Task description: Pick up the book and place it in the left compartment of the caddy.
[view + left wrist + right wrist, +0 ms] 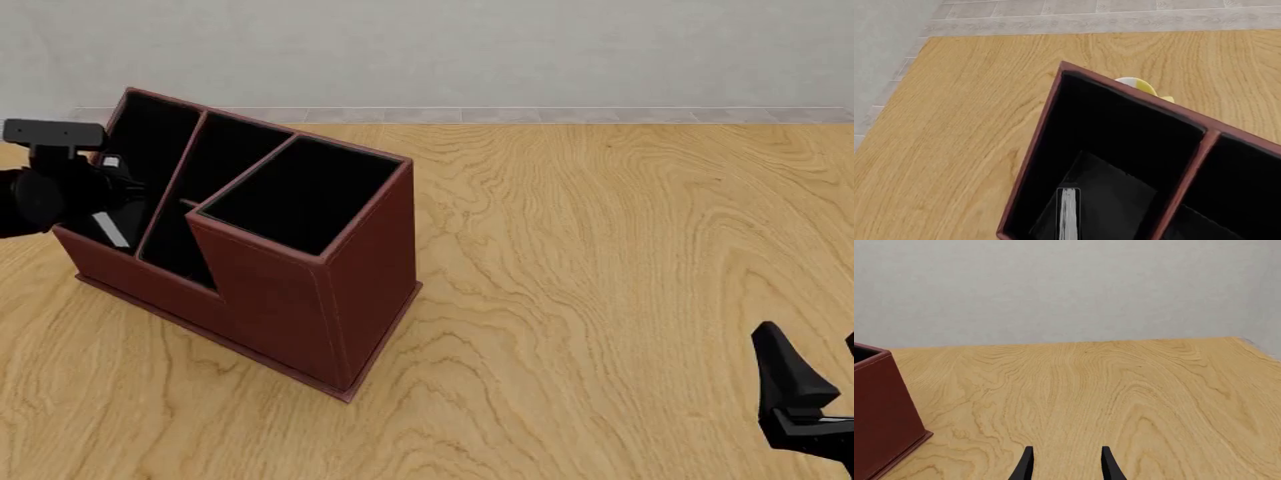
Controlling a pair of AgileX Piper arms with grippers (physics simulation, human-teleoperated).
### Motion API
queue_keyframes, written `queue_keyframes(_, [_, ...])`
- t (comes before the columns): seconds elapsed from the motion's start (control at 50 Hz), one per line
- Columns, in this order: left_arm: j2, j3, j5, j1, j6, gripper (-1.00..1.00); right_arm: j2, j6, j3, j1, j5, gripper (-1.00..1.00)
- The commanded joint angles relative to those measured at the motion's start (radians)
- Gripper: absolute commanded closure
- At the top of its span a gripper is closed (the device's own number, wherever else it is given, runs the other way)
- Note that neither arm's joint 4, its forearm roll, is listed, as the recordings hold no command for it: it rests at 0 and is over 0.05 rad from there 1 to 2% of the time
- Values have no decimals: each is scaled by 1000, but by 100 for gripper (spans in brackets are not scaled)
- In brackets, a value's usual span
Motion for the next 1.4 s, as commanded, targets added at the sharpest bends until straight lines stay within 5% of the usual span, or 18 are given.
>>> queue_keyframes(0.02, [12,-17,-13,-1,19,100,3,2,0,-1,-3,-100])
queue_keyframes(1.28, [63,-30,-29,16,31,100,-5,4,0,-3,3,-100])
queue_keyframes(1.3, [63,-31,-29,17,31,-100,-6,4,0,-3,4,-100])
queue_keyframes(1.4, [64,-32,-29,18,31,-100,-6,3,0,-3,3,-100])
